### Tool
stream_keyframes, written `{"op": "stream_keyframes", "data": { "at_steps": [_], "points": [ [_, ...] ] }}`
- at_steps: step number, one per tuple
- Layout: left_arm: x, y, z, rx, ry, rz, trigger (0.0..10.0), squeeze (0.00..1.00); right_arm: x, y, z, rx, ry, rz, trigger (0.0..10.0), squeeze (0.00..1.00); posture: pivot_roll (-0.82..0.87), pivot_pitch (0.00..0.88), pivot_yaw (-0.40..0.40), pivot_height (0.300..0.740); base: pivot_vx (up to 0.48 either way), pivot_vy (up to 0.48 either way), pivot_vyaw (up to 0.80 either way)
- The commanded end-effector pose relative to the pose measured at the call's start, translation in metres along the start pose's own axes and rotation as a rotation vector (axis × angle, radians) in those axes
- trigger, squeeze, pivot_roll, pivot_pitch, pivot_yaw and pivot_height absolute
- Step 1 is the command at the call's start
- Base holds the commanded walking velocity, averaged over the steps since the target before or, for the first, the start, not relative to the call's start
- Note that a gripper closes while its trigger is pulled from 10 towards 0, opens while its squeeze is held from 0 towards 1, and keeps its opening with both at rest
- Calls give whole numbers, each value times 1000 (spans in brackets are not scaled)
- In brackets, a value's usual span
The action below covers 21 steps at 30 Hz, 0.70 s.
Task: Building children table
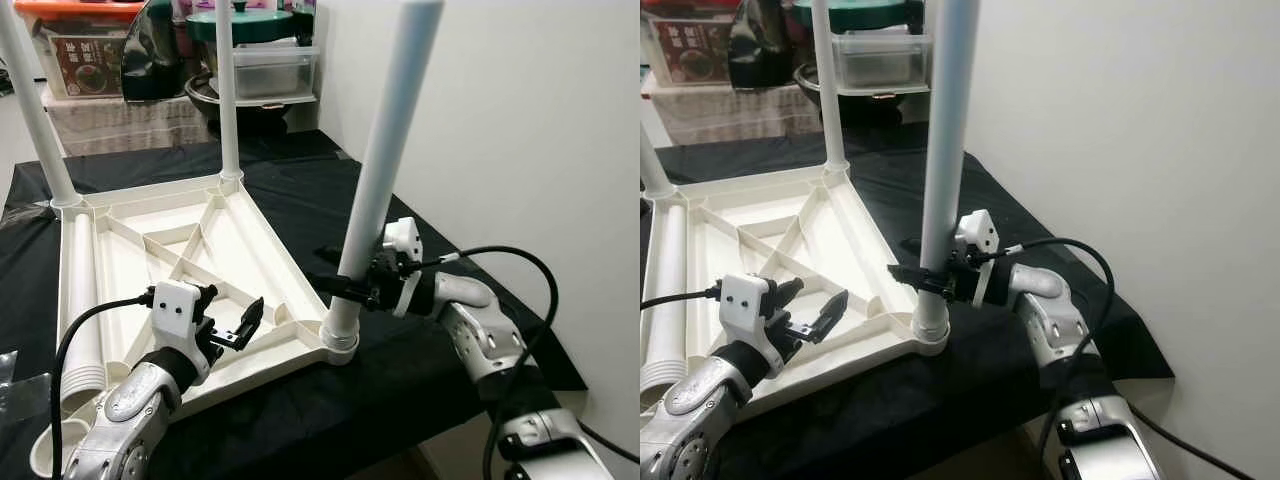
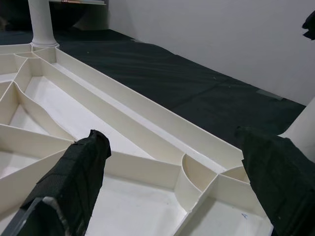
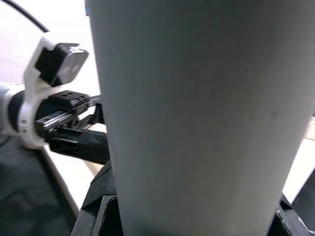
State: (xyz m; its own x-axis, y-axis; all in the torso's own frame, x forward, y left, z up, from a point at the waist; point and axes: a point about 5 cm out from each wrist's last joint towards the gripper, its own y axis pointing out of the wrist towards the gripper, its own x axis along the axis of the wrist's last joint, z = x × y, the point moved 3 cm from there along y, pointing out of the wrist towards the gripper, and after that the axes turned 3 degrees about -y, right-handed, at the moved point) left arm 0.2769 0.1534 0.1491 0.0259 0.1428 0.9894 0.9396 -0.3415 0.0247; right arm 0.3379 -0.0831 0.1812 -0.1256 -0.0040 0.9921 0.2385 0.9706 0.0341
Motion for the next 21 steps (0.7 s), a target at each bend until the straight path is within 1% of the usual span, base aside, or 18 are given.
{"op": "stream_keyframes", "data": {
  "at_steps": [1, 4, 10, 13, 16, 17, 21],
  "points": [
    [-5, 0, -1, 3, -5, 15, 10000, 0, -24, 8, 14, 99, 83, 73, 0, 0, 50, 0, -119, 740, 0, 0, 0],
    [-5, -1, -1, 5, -5, 16, 10000, 0, -26, 8, 12, 171, 89, 108, 0, 0, 53, 0, -123, 740, 0, 0, 0],
    [-6, -1, -1, 6, -6, 18, 10000, 0, -26, 10, 10, 188, 94, 113, 0, 0, 53, 0, -123, 740, 0, 0, 0],
    [-7, -2, -2, 7, -9, 19, 10000, 0, -26, 12, 7, 196, 112, 113, 0, 0, 73, 0, -139, 740, 0, 0, 0],
    [-5, -3, -1, 12, -15, 15, 10000, 0, -27, 13, 6, 206, 133, 106, 0, 0, 73, 0, -139, 740, 0, 0, 0],
    [-5, -3, 0, 16, -15, 13, 10000, 0, -26, 14, 6, 212, 146, 87, 0, 0, 83, 0, -146, 740, 0, 0, 0],
    [-5, -3, 1, 18, -14, 13, 10000, 0, -25, 16, 6, 214, 146, 71, 0, 0, 83, 0, -146, 740, 0, 0, 0]
  ]
}}
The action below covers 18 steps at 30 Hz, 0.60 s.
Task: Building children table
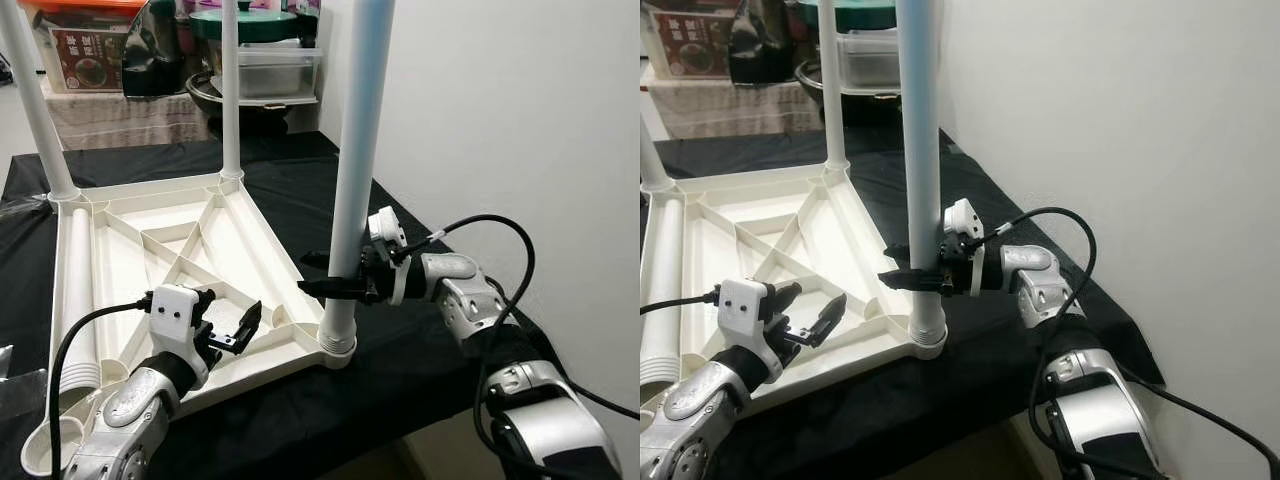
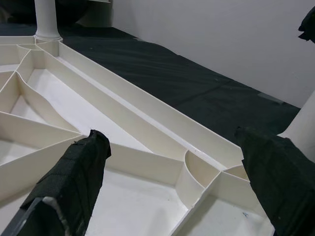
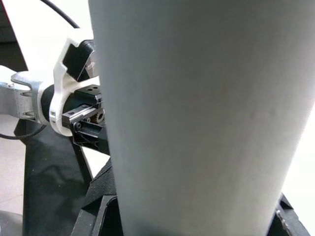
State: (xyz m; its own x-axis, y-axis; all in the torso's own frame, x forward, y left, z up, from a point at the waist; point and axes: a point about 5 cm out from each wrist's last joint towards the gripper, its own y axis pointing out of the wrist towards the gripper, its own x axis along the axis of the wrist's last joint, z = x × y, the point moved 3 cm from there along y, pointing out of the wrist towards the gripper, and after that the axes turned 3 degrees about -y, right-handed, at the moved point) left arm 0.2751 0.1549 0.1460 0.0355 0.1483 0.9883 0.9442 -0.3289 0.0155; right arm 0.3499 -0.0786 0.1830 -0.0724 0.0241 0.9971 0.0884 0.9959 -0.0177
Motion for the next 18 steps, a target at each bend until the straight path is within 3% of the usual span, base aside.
{"op": "stream_keyframes", "data": {
  "at_steps": [1, 18],
  "points": [
    [-2, -1, 0, 4, -7, 5, 10000, 0, -24, 12, 12, 63, 103, 11, 0, 0, 83, 0, -146, 740, 0, 0, 0],
    [-2, -1, -1, -3, -7, 9, 10000, 0, -17, 3, 8, 89, 99, -22, 0, 0, 71, 0, -136, 740, 0, 0, 0]
  ]
}}
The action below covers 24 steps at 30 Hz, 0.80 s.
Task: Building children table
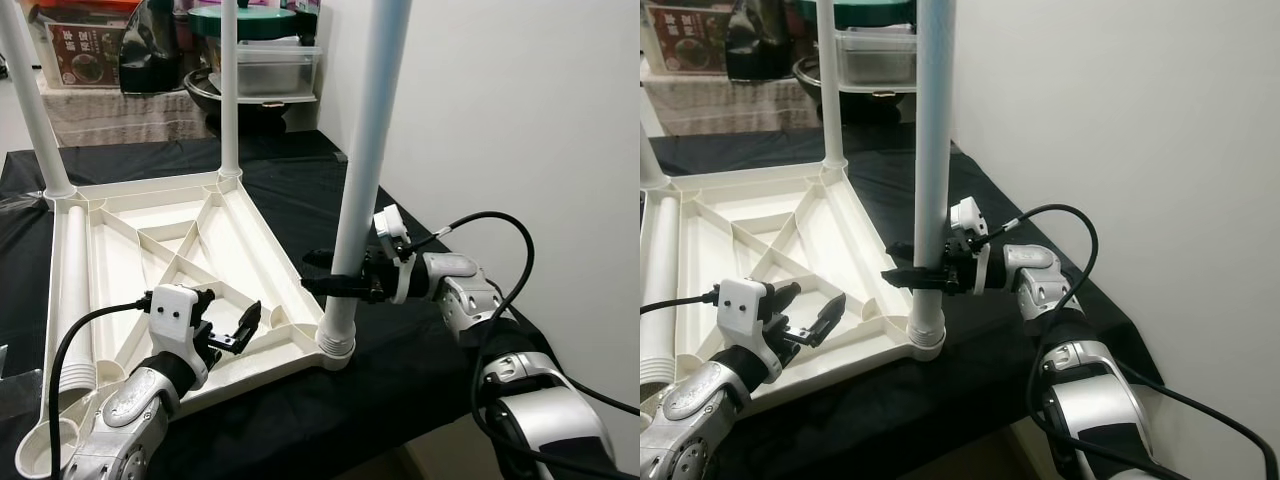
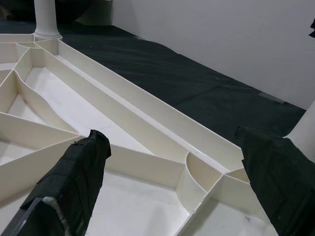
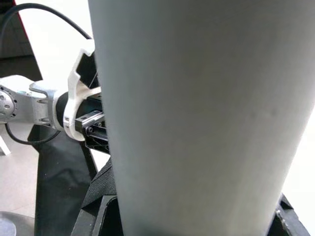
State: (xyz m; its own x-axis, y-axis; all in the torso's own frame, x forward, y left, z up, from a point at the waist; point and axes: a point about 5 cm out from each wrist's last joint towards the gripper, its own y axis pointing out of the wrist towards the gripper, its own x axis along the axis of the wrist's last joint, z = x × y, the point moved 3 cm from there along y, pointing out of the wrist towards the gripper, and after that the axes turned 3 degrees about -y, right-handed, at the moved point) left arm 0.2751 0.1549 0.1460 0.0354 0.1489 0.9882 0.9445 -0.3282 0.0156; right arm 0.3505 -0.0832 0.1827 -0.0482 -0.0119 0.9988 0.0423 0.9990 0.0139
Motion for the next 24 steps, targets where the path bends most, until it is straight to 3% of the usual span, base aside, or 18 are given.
{"op": "stream_keyframes", "data": {
  "at_steps": [1, 16, 23, 24],
  "points": [
    [-3, -1, -2, -4, -6, 10, 10000, 0, -16, 7, 8, 46, 72, 10, 0, 0, 71, 0, -135, 740, 0, 0, 0],
    [-4, 1, -3, -16, -1, 15, 10000, 0, -15, 2, 4, 1, 42, 1, 0, 0, 63, 0, -123, 740, 0, 0, 0],
    [-4, 0, -2, -9, -2, 14, 10000, 0, -33, 7, -1, -238, -25, 22, 0, 0, 58, 0, -119, 740, 0, 0, 0],
    [-4, -1, -3, -10, -4, 16, 10000, 0, -44, 6, -4, -358, -23, 51, 0, 0, 54, 0, -119, 740, 0, 0, 0]
  ]
}}
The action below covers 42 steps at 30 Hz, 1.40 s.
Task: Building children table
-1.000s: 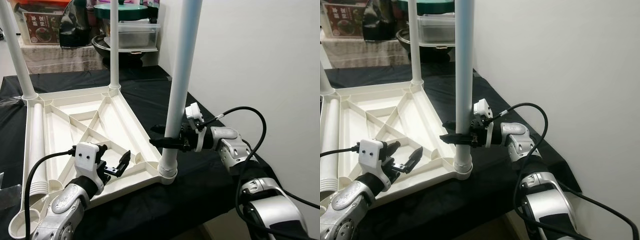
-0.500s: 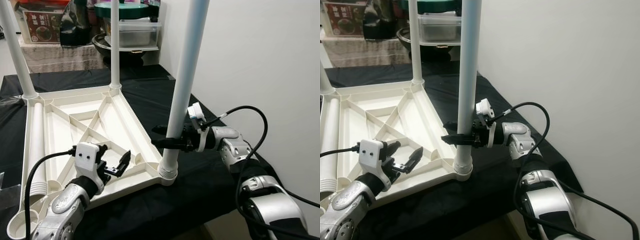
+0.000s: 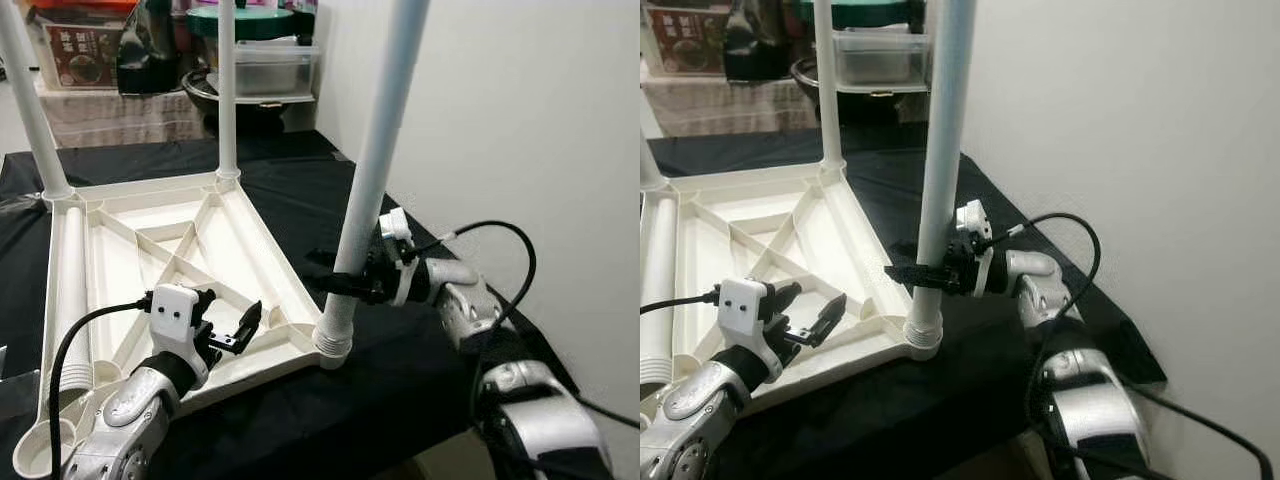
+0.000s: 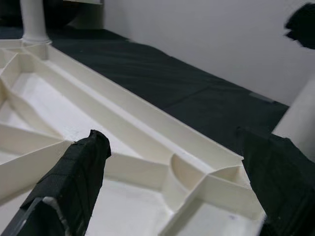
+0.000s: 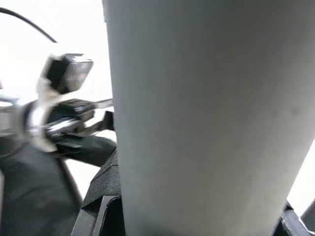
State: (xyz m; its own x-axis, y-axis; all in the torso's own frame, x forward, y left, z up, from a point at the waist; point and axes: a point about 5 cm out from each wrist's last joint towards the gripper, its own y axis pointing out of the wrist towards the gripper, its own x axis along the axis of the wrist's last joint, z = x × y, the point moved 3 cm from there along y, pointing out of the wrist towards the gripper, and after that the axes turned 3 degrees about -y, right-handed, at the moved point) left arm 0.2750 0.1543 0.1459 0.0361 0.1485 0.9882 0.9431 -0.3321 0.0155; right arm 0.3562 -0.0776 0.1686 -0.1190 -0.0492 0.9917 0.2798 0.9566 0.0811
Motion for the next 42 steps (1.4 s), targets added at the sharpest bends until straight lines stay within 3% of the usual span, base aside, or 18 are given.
{"op": "stream_keyframes", "data": {
  "at_steps": [1, 5, 8, 15, 17, 19, 26, 36, 42],
  "points": [
    [-4, -1, -2, -6, -4, 16, 10000, 0, -33, -2, 1, -157, 27, 123, 0, 0, 54, 0, -119, 740, 0, 0, 0],
    [-5, -1, -2, -4, -4, 15, 10000, 0, -42, -3, -1, -253, 24, 174, 0, 0, 50, 0, -118, 740, 0, 0, 0],
    [-4, 0, -1, 0, -5, 12, 10000, 0, -58, -14, -16, -481, -28, 315, 0, 0, 44, 0, -118, 740, 0, 0, 0],
    [-6, 1, -2, 2, -10, 11, 10000, 0, -79, -28, -26, -698, 11, 461, 0, 0, 46, 0, -126, 740, 0, 0, 0],
    [-6, 1, -1, 5, -13, 10, 10000, 0, -83, -30, -28, -748, 61, 467, 0, 0, 46, 0, -126, 740, 0, 0, 0],
    [-7, 1, 0, 11, -16, 9, 10000, 0, -91, -36, -33, -854, 197, 451, 0, 0, 49, 0, -136, 740, 0, 0, 0],
    [-10, -2, -1, 20, -20, 12, 10000, 0, -104, -50, -34, -1045, 336, 437, 0, 0, 52, 0, -140, 740, 0, 0, 0],
    [-11, 0, 0, 17, -19, 16, 10000, 0, -108, -48, -30, -1089, 364, 422, 0, 0, 48, 0, -136, 740, 0, 0, 0],
    [-11, 1, 0, 18, -16, 14, 10000, 0, -104, -66, -39, -1270, 370, 392, 0, 0, 40, 0, -130, 740, 0, 0, 0]
  ]
}}
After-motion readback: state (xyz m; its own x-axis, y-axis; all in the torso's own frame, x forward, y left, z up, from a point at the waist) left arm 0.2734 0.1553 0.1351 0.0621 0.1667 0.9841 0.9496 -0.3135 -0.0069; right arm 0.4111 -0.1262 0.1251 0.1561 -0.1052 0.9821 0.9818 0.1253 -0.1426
